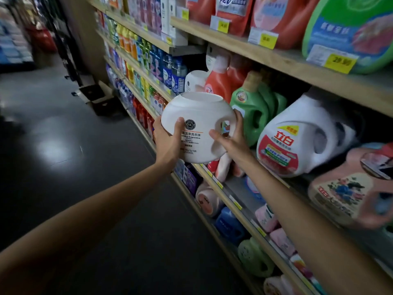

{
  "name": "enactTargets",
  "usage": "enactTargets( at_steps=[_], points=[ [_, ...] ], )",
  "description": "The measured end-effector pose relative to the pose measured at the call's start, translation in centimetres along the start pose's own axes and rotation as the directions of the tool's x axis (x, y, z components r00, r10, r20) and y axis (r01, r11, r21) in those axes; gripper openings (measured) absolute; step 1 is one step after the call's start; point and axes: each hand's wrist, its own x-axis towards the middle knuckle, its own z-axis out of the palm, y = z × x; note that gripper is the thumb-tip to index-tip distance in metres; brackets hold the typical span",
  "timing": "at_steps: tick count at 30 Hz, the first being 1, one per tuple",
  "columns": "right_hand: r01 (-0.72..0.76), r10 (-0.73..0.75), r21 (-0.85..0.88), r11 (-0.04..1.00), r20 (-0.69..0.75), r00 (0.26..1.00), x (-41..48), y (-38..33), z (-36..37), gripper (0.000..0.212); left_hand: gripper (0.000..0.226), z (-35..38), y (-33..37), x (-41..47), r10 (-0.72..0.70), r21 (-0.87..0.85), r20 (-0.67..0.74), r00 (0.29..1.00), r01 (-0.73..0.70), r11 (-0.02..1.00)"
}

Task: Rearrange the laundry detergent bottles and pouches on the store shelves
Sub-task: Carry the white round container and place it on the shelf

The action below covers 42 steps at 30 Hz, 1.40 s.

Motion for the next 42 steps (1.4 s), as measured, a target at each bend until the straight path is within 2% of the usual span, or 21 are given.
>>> enactTargets(
  at_steps=[9,17,25,29,35,37,42],
  points=[
    [-0.016,0.018,0.018,1.000,-0.089,0.996,13.0,3.0,9.0,0.106,0.085,-2.1,-4.3,16.9,0.003,-0.015,0.172,0.985,0.000,1.000],
    [-0.041,0.043,0.011,0.999,-0.289,0.956,23.2,4.3,15.3,0.108,0.082,-2.2,-5.3,31.9,0.028,-0.019,0.377,0.926,-0.022,1.000],
    [0.003,-0.003,-0.002,1.000,-0.480,0.877,32.2,7.3,16.0,0.101,0.076,2.7,-7.1,42.2,0.082,-0.074,0.524,0.848,-0.050,0.996],
    [0.018,-0.017,-0.003,1.000,-0.524,0.852,35.6,8.5,15.8,0.105,0.076,5.2,-8.0,46.0,0.102,-0.099,0.570,0.816,-0.056,0.994],
    [0.056,-0.069,-0.041,0.998,-0.585,0.808,39.5,9.3,15.9,0.090,0.077,8.0,-8.7,50.4,0.128,-0.128,0.616,0.777,-0.061,0.990],
    [0.035,-0.071,-0.072,0.997,-0.601,0.796,40.3,9.5,15.8,0.093,0.076,8.6,-8.8,51.6,0.128,-0.136,0.638,0.760,-0.052,0.989],
    [-0.048,-0.020,-0.086,0.995,-0.659,0.752,41.8,9.9,15.9,0.117,0.082,10.4,-9.3,54.1,0.146,-0.180,0.716,0.683,-0.021,0.983]
  ],
)
